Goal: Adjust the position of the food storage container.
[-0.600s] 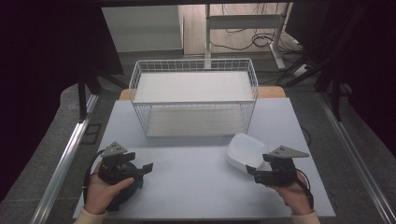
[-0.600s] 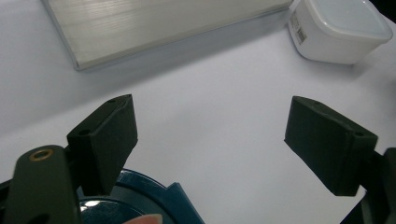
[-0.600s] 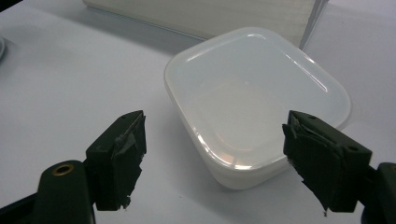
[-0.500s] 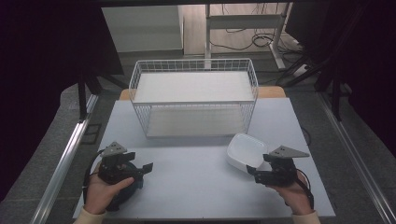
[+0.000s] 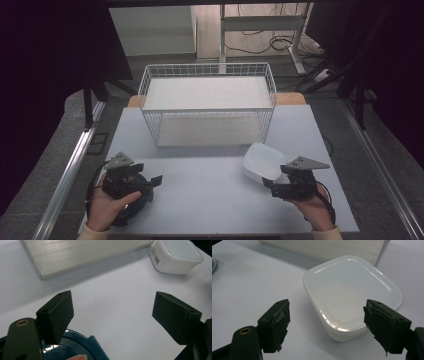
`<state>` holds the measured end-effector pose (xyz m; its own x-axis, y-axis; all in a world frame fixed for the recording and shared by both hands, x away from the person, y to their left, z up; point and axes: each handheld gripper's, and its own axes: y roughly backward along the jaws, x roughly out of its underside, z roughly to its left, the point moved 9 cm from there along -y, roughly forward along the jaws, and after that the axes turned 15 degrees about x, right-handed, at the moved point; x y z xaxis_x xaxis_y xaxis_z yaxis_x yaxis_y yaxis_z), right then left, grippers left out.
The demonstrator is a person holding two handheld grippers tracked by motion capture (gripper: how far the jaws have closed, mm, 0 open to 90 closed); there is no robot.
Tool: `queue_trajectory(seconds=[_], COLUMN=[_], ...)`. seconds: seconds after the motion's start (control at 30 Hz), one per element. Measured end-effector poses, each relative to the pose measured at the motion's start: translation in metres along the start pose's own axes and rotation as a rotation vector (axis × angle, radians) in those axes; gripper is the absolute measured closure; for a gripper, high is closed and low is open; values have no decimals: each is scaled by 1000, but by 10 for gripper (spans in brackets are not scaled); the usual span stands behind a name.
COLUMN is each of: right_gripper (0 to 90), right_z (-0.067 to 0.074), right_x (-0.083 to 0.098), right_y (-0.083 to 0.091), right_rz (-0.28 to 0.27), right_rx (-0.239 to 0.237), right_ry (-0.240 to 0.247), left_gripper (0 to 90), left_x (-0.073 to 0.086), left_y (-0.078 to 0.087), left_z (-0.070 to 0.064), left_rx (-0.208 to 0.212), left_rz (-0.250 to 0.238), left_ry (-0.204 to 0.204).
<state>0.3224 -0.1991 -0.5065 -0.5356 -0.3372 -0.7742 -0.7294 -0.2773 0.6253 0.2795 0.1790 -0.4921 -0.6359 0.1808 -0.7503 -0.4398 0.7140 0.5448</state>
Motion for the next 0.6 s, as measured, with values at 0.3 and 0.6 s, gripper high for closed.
queue_trajectory(seconds=[0.3, 0.6], right_gripper=[203, 203], right_z=[2, 6], right_x=[0, -3], right_y=[-1, 2], right_rz=[13, -11], right_rx=[12, 7], right_ry=[7, 41], left_gripper=[171, 176], left_x=[0, -1], left_y=[4, 9], left_z=[2, 2], left_rx=[-8, -13], left_rz=[-6, -3], left_ry=[1, -4])
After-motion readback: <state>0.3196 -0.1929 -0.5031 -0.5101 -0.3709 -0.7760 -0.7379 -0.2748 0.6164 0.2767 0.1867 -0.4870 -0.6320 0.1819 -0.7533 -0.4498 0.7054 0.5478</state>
